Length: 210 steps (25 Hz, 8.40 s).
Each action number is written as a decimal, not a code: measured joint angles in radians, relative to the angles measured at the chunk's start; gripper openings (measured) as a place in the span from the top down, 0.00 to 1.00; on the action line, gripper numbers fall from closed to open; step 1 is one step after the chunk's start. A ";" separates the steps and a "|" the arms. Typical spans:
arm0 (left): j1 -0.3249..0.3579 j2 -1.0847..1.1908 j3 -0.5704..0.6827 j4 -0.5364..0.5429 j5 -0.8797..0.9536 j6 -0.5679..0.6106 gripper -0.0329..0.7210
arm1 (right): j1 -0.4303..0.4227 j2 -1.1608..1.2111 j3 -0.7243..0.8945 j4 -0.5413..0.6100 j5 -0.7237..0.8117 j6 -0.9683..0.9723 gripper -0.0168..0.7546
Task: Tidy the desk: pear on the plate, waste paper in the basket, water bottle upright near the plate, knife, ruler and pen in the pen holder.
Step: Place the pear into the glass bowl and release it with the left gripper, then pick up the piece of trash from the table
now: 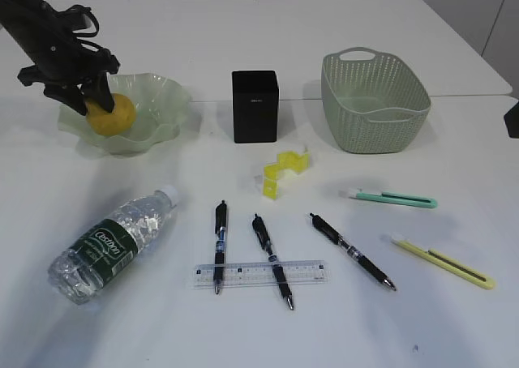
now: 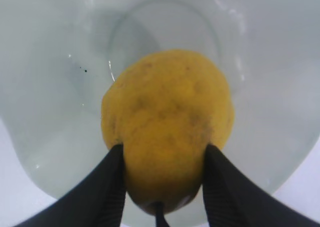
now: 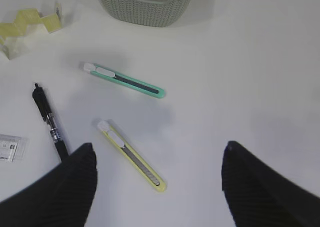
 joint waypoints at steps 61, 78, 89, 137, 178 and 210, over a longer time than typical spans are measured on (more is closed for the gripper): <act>0.000 0.044 -0.006 -0.008 0.012 -0.002 0.53 | 0.000 0.000 0.000 0.000 -0.002 0.000 0.23; 0.000 0.046 -0.006 -0.014 0.010 -0.002 0.50 | 0.000 0.000 0.000 0.000 -0.010 0.000 0.23; 0.000 0.049 -0.006 -0.034 -0.006 -0.002 0.48 | 0.000 0.000 0.000 0.000 -0.014 0.000 0.23; 0.000 0.046 -0.389 0.124 0.034 -0.002 0.45 | 0.000 0.000 0.000 -0.028 -0.058 0.000 0.23; -0.002 -0.463 -0.394 0.252 0.055 -0.073 0.52 | 0.000 0.000 0.000 -0.052 -0.076 0.000 0.23; -0.002 -0.653 0.170 0.281 0.012 -0.069 0.56 | 0.000 0.000 0.000 -0.052 -0.080 0.000 0.23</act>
